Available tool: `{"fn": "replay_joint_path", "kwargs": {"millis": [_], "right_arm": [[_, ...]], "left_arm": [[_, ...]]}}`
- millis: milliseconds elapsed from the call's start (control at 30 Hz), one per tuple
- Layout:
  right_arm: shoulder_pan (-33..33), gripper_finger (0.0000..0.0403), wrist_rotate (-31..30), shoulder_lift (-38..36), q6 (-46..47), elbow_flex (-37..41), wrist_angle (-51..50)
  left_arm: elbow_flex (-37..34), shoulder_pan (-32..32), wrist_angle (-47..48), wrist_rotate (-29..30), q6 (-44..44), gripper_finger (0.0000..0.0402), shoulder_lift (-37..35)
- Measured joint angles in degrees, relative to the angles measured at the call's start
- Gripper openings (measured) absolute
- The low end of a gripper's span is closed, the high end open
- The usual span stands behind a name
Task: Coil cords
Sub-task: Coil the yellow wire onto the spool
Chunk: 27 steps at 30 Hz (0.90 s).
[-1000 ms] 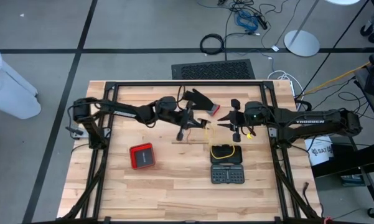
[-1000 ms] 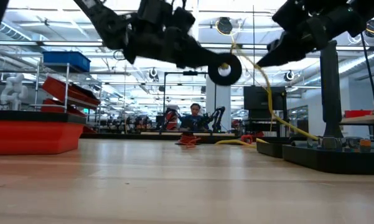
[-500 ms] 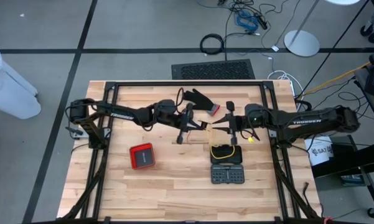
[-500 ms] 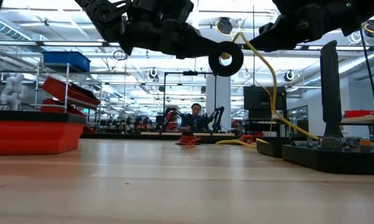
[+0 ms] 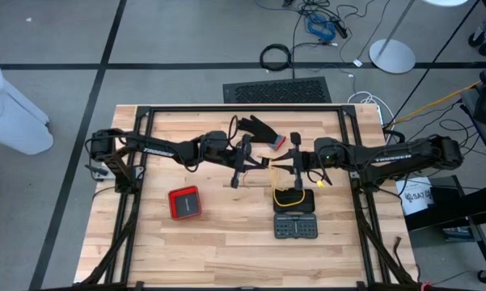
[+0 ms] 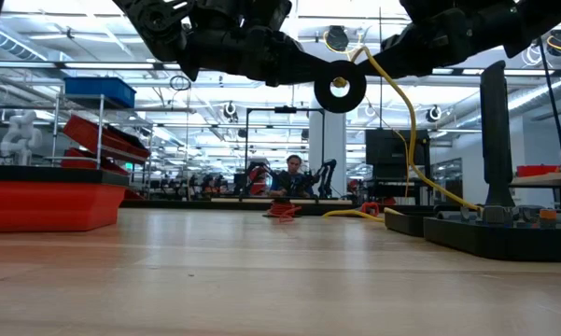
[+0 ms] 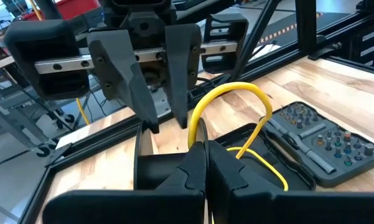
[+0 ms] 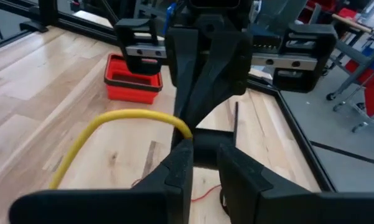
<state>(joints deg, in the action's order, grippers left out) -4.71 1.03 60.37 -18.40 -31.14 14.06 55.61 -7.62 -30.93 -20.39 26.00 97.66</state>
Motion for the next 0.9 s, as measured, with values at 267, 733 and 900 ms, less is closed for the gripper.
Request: {"fn": "replay_joint_path", "kwargs": {"millis": [267, 733, 900], "right_arm": [[0.74, 0.0004, -0.87, 1.41, -2.19, 0.0, 2.2], [1.05, 0.0, -4.41, 1.06, -2.28, 0.0, 1.77], [1.03, 0.0, -4.54, 0.24, -1.89, -0.04, -0.18]], "left_arm": [[0.0, 0.16, -0.64, -0.52, -0.04, 0.0, 0.0], [0.07, 0.27, 0.64, 0.88, -2.71, 0.0026, 0.0], [0.07, 0.2, 1.85, 1.51, -2.52, 0.0004, 0.0]]}}
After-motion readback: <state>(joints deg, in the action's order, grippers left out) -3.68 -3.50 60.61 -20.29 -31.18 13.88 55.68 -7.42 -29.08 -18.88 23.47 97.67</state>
